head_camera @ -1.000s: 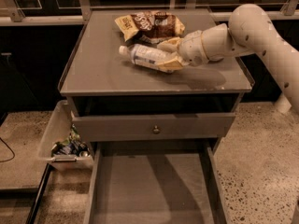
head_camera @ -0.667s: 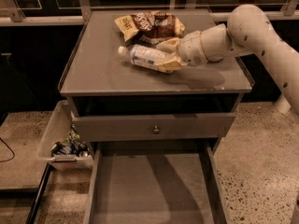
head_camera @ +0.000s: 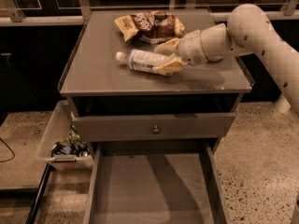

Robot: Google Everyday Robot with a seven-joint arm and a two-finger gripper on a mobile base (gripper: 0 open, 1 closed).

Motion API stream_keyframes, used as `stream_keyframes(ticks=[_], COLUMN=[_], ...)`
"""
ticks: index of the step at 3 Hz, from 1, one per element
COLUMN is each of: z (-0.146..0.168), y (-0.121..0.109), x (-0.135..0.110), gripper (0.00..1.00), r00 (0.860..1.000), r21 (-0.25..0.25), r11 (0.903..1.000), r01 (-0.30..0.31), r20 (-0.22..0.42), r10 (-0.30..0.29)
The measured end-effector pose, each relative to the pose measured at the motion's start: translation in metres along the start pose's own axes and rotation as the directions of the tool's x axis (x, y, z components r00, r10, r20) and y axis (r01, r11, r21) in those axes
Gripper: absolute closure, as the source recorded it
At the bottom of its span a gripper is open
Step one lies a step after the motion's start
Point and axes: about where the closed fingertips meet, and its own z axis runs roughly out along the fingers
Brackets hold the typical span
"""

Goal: Pick blue plastic bottle from middle drawer and place on counter

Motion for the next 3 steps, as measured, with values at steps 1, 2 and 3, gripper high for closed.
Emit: stream_keyframes(ticks=[1, 2, 3], z=[0.0000, 0.0001, 0.0001], y=[0.0000, 0.0000, 0.0000], x=[0.0000, 0.0000, 0.0000], gripper=[0.11, 0.00, 0.00], r00=[1.000, 1.000, 1.000], r21=[0.000, 0.000, 0.000], r11=[1.0000, 1.0000, 1.0000], r01=[0.000, 0.000, 0.000], r20=[0.000, 0.000, 0.000], r10=[0.000, 0.000, 0.000])
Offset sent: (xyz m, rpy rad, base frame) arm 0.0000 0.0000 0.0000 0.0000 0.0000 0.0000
